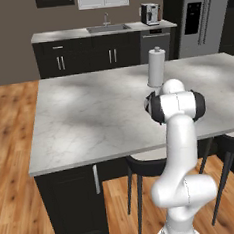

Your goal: Stack the yogurt containers by placing the smaller containers on top of the larger containers.

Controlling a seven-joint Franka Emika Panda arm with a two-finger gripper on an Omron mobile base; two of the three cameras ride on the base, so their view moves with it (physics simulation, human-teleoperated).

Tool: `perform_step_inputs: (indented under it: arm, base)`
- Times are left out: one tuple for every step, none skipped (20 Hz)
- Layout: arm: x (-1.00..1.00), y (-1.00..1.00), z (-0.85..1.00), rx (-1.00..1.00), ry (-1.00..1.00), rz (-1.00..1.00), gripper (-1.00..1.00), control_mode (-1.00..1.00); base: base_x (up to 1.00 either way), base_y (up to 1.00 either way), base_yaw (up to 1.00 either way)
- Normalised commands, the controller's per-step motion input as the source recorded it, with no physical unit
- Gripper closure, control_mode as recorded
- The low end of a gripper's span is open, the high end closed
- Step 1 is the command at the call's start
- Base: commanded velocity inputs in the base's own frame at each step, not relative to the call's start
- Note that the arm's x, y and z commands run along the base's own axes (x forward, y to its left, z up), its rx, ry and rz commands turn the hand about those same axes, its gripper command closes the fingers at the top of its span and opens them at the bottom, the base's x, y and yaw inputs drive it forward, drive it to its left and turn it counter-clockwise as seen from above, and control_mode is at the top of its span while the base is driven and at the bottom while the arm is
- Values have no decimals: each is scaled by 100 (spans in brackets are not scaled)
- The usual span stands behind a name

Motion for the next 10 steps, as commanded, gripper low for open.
perform_step_inputs:
  arm:
    - [0,0,-2,0,0,0,100,-100]
    - [0,0,-2,0,0,0,100,-100]
    - [-3,0,-3,0,0,0,100,-100]
    - [-4,-1,-3,0,0,0,100,-100]
    - [-3,-4,-4,0,0,0,100,-100]
    - [0,-5,-4,0,0,0,100,-100]
    - [0,-4,-6,0,0,0,100,-100]
    - [0,-5,-5,0,0,0,100,-100]
    - [0,-4,0,0,0,0,100,-100]
    - [-12,-5,0,0,0,0,100,-100]
  base:
    - [0,0,0]
    - [0,0,0]
    - [0,0,0]
    - [0,0,0]
    - [0,0,0]
    - [0,0,0]
    - [0,0,0]
    - [0,0,0]
    - [0,0,0]
    - [0,0,0]
